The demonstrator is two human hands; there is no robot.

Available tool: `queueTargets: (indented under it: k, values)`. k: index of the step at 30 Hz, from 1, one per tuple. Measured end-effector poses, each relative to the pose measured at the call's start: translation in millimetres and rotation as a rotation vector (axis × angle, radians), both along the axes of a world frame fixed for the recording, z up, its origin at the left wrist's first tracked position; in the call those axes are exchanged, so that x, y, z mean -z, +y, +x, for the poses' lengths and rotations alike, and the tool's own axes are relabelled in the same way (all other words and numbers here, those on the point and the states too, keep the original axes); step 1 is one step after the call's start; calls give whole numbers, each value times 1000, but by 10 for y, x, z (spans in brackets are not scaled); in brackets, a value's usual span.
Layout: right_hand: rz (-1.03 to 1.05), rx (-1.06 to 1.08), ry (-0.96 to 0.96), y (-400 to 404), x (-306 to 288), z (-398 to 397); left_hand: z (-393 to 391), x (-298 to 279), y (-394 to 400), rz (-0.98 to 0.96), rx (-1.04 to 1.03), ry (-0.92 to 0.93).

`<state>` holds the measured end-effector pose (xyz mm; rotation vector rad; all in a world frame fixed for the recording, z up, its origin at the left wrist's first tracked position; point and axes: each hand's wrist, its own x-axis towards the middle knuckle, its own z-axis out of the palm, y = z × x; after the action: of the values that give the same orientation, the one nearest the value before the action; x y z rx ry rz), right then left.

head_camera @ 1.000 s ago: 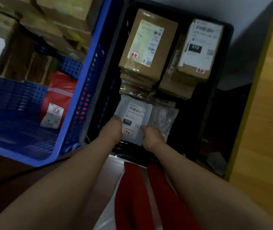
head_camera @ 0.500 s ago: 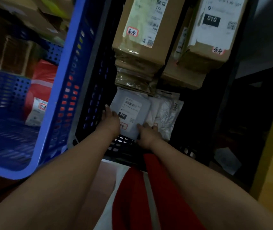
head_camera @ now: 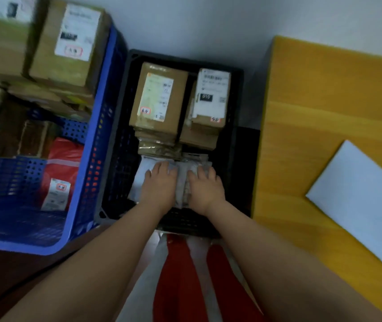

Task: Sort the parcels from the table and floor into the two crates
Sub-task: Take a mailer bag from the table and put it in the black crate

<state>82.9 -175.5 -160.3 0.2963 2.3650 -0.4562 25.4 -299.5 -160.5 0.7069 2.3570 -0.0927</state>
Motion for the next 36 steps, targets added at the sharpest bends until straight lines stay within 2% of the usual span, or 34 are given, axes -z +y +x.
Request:
queueTargets:
  k: [8, 14, 20, 23, 25, 32, 36]
  values:
    - [192, 186, 317, 835, -610, 363, 192, -657, 1100, 269, 181, 144]
    - [305, 513, 401, 1517, -790, 993, 599, -915, 2038, 400, 418, 144]
    - [380, 799, 275, 2018, -792, 1798, 1115, -880, 2630, 336, 710, 35]
    - [389, 888, 229, 2169, -760, 2075, 1318, -781, 2772, 219, 826, 1]
    - [338, 884, 187, 2237, -719, 2164, 1371, -729, 2842, 156, 840, -10]
    - [152, 913, 136, 2392, -743, 2145, 1416, -735, 2991, 150, 830, 61]
    - [118, 977, 207, 2475, -866, 2165, 1302, -933, 3063, 156, 783, -50]
